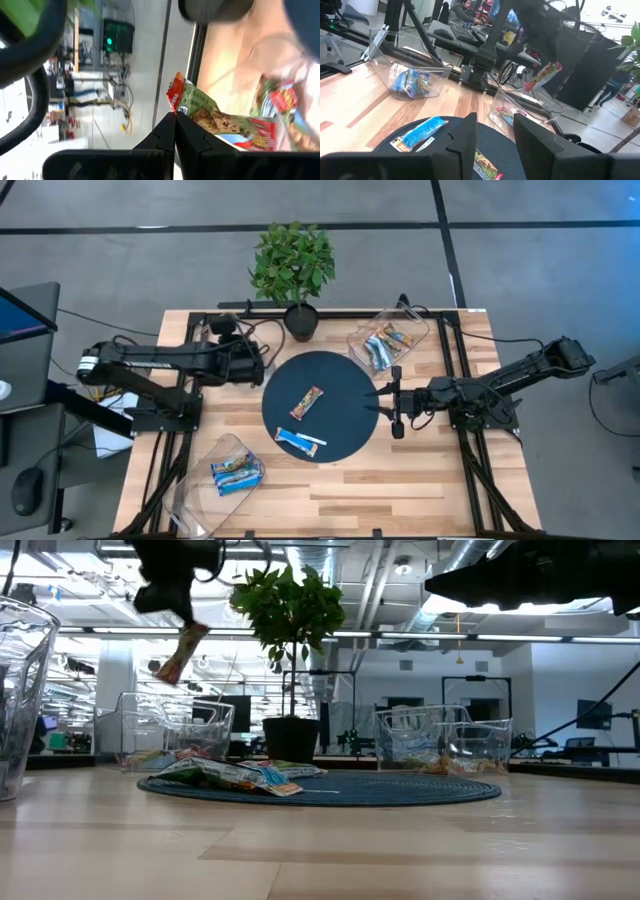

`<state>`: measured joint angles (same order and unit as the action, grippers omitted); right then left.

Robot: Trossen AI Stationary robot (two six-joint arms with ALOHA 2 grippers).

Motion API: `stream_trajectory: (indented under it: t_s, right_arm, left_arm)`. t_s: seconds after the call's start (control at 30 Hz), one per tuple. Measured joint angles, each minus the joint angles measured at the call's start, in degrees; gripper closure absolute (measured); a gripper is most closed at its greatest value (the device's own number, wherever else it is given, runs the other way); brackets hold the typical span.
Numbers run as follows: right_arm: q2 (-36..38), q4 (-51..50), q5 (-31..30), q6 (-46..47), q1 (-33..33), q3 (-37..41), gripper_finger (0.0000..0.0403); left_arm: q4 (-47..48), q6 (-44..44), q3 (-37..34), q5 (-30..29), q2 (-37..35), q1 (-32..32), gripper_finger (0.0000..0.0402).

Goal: Pick and place Granola Bars by type
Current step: Put the red granola bar into the top left bin, then put the yellow granola bar into the top right bin

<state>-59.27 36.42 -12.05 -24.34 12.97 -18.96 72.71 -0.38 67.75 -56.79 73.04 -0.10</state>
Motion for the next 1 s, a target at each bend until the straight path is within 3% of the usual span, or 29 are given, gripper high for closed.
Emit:
stream_trajectory:
  t_s: [0.33, 0.8, 1.0]
  right_arm:
    - [0.0, 0.0, 0.0, 0.0, 0.0, 0.0, 0.0281]
    - [-0.1, -0.8, 0.4, 2.7, 0.0, 0.0, 0.0281]
    - [-5.0, 0.4, 8.8, 1.9, 0.0, -0.9, 0.0281]
  left_arm:
    - [-1.2, -2.3, -4.3, 5.9, -2.8, 6.2, 0.0394]
    - [-3.4, -1.8, -4.3, 11.4, -2.6, 10.5, 0.0275]
    - [-8.7, 0.5, -4.3, 21.2, -3.0, 7.9, 0.0264]
